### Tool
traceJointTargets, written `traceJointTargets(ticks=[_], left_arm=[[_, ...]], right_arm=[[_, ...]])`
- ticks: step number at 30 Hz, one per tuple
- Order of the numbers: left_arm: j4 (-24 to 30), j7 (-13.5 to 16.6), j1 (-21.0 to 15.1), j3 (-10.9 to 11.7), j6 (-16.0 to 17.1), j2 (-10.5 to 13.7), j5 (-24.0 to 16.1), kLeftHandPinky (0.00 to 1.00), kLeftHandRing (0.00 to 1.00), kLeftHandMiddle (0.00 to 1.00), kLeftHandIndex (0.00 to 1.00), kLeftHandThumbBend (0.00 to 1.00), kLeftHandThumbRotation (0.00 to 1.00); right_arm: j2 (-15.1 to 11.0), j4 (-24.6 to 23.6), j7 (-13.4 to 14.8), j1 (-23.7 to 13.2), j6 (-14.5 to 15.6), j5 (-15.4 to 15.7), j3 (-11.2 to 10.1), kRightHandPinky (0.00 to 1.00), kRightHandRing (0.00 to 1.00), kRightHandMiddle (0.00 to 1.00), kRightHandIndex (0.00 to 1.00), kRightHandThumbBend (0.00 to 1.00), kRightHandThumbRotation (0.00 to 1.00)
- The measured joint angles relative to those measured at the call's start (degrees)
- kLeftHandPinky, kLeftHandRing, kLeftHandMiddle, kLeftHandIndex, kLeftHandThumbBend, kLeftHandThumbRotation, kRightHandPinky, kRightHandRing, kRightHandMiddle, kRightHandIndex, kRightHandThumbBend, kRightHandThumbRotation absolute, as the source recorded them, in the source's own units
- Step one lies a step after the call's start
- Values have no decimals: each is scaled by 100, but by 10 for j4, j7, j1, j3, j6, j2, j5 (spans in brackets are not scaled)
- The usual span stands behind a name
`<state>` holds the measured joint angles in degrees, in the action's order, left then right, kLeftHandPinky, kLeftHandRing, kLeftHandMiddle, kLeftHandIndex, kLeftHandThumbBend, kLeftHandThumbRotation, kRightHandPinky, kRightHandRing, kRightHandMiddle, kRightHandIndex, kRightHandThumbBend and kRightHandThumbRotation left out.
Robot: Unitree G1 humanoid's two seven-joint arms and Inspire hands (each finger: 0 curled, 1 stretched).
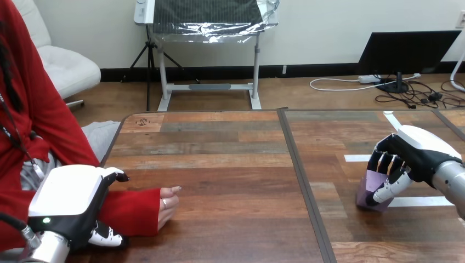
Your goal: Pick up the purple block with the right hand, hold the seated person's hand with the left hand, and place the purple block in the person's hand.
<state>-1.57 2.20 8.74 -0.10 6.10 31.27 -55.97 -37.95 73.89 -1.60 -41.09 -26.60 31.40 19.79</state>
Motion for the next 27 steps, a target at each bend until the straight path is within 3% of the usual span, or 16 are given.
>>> traceJointTargets(ticks=[8, 19, 27], left_arm=[[-22, -3, -15, -14, -4, 6, 2, 72, 76, 77, 75, 100, 17], [-28, -44, -39, -33, -24, 17, 10, 72, 76, 77, 75, 100, 16], [-37, -53, -52, -40, -25, 18, 25, 72, 75, 76, 73, 100, 14]], right_arm=[[0, -2, 0, 0, -1, 0, 0, 45, 46, 49, 47, 84, 0], [0, -6, 0, 0, -7, 0, 0, 45, 45, 48, 47, 84, 0], [0, -11, 0, 0, -7, 0, 0, 45, 45, 48, 47, 84, 0]])
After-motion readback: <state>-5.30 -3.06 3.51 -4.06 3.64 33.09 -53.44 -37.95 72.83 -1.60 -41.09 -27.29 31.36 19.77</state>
